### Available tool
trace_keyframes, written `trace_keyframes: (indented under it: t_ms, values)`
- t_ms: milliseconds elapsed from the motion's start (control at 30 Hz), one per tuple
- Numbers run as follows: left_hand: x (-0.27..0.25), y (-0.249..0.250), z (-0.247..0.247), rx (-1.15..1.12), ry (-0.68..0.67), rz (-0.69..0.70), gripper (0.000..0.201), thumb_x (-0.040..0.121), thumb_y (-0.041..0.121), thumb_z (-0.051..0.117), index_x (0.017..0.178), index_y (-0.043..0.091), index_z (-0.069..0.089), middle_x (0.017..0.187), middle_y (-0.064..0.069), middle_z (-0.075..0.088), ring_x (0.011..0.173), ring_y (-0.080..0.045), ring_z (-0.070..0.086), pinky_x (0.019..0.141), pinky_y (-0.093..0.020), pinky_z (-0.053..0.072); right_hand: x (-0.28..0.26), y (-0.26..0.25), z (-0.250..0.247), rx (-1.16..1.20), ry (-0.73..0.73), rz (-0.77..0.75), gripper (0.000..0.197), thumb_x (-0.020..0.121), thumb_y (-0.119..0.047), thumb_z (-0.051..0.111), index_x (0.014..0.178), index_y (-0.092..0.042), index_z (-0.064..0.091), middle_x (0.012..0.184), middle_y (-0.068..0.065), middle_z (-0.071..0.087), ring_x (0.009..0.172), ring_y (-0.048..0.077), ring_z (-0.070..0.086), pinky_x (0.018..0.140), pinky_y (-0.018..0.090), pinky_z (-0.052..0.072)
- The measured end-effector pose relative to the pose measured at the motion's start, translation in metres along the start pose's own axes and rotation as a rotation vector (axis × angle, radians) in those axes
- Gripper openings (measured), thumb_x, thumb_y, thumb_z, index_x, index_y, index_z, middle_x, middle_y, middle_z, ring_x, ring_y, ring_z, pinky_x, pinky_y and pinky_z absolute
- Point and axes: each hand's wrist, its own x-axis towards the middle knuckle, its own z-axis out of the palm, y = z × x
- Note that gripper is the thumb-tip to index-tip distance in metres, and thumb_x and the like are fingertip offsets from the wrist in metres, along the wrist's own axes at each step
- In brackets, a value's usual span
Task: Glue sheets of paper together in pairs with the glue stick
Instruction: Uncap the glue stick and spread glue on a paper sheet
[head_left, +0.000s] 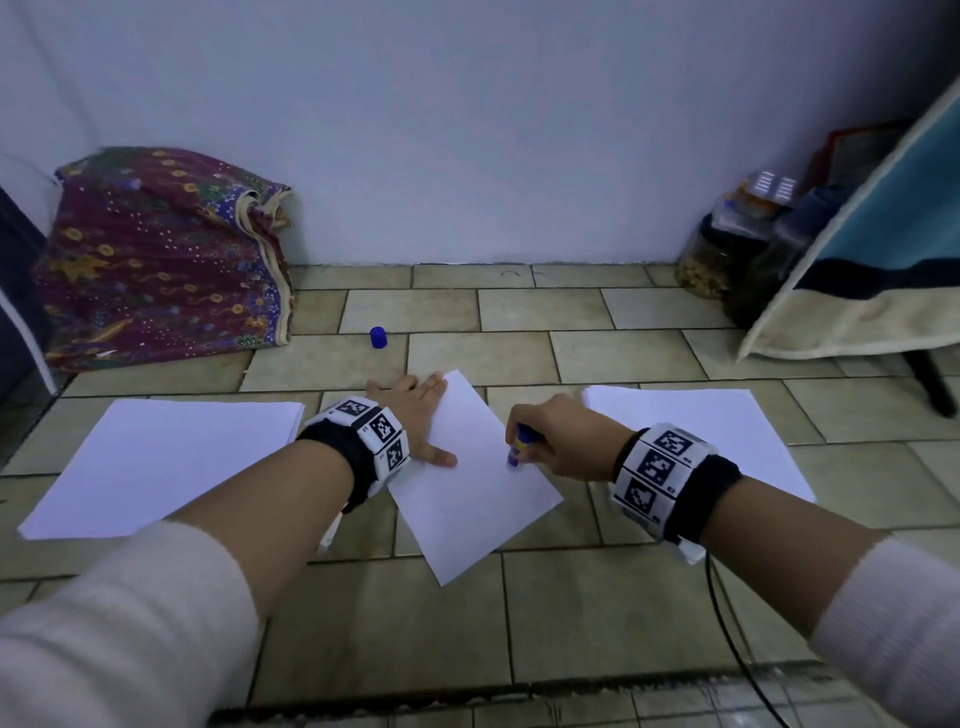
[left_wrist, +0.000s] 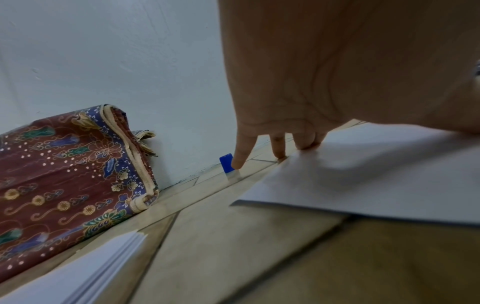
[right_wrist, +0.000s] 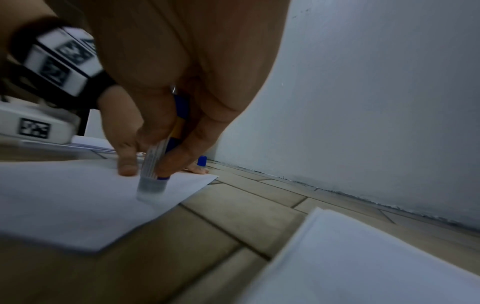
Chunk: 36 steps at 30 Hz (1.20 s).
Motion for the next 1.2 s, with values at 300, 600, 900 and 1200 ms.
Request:
trace_keyframes:
  t_ms: [300, 600, 900, 1200]
  values:
    - [-0.004, 0.006, -0.009, 0.071, -0.015, -0.006, 0.113, 0.077, 0.075, 0.053, 0.153, 0.015, -0.004, 0.162, 0.002, -0.001, 0.146, -0.021, 0.009, 0.113, -0.053, 0.020, -0.040, 0.007, 0.000, -0.012, -0.055, -0.013, 0.018, 0.093, -0.010, 0.054, 0.110, -0.007, 0.058, 0.094, -0.002, 0.064, 0.078, 0.010, 0.053, 0.062, 0.009, 0.037]
    - [-0.024, 0.003, -0.022, 0.201, 0.022, 0.030, 0.060, 0.099, 0.045, 0.039, 0.148, 0.015, 0.023, 0.151, 0.000, 0.030, 0.135, -0.021, 0.026, 0.103, -0.039, 0.037, -0.040, 0.031, -0.033, 0.359, 0.160, 0.028, 0.011, 0.082, -0.006, 0.070, 0.088, -0.013, 0.064, 0.091, 0.011, 0.070, 0.071, 0.012, 0.065, 0.066, 0.017, 0.050]
    - [-0.050, -0.009, 0.023, -0.040, 0.160, -0.049, 0.066, 0.098, 0.050, 0.039, 0.145, 0.008, 0.020, 0.153, -0.006, 0.018, 0.140, -0.020, 0.019, 0.106, -0.037, 0.034, 0.001, 0.026, -0.035, 1.416, 0.403, 0.133, 0.022, 0.098, -0.013, 0.043, 0.100, -0.001, 0.061, 0.083, 0.010, 0.067, 0.064, 0.017, 0.061, 0.058, 0.024, 0.053]
    - [-0.059, -0.026, 0.026, -0.103, -0.045, -0.001, 0.114, 0.066, 0.087, 0.009, 0.153, 0.015, -0.004, 0.160, 0.001, -0.014, 0.147, -0.018, -0.013, 0.118, -0.048, 0.007, 0.083, -0.019, -0.016, 1.314, 0.316, 0.120, 0.020, 0.095, -0.005, 0.052, 0.116, -0.002, 0.052, 0.094, 0.007, 0.060, 0.084, 0.018, 0.068, 0.070, 0.025, 0.057]
